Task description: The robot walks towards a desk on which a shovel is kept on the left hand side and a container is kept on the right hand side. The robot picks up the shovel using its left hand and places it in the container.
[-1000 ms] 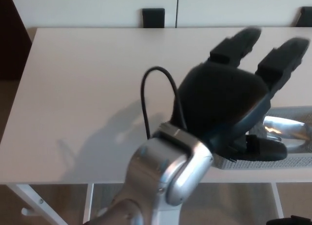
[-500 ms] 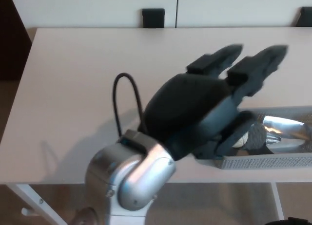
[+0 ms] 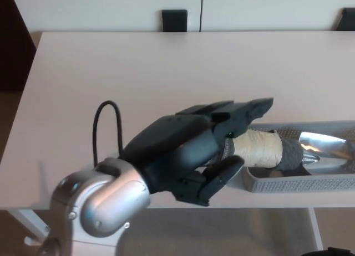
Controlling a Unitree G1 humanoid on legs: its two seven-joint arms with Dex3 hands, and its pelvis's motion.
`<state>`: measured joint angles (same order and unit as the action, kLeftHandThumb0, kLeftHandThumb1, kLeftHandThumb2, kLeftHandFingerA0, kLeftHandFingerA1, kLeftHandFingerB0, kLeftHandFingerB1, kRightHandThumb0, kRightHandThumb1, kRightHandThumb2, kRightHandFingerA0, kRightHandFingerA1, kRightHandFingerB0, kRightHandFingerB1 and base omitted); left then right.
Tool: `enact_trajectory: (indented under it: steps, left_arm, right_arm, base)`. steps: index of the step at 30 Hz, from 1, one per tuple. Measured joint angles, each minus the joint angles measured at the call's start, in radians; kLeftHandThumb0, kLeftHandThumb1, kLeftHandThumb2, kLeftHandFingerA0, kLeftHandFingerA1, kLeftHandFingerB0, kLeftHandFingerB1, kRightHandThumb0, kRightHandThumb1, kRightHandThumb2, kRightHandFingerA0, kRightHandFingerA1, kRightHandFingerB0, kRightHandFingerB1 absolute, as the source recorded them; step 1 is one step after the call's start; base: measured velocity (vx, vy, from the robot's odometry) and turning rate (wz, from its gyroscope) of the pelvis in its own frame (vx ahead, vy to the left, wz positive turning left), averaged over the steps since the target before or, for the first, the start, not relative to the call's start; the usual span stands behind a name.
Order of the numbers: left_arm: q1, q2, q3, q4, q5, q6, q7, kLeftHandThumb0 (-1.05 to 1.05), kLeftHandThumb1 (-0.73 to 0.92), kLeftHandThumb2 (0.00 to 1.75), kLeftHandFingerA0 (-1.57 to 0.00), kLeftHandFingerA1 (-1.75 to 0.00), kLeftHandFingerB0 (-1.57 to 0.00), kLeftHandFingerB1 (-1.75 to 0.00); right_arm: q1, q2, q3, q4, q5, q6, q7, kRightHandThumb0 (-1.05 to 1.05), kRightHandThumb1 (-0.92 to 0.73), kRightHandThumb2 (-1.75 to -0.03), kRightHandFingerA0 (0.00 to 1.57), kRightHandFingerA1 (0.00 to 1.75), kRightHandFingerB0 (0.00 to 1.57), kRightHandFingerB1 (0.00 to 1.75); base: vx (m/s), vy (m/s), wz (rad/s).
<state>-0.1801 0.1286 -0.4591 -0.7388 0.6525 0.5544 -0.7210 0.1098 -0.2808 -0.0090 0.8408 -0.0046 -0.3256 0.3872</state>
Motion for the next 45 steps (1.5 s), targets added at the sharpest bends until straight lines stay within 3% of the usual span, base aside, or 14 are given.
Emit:
enact_trajectory:
  steps: [45]
  left_arm:
    - [0.074, 0.262, 0.271, -0.129, -0.66, 0.013, -0.325, -0.46, 0.92, 1.12, 0.0, 0.0, 0.0, 0.0]
  right_arm:
    - [-0.005, 0.0, 0.001, 0.014, 0.0, 0.0, 0.0, -0.43, -0.62, -0.6, 0.79, 0.5, 0.63, 0.45]
  base:
    - [0.0, 0.0, 0.0]
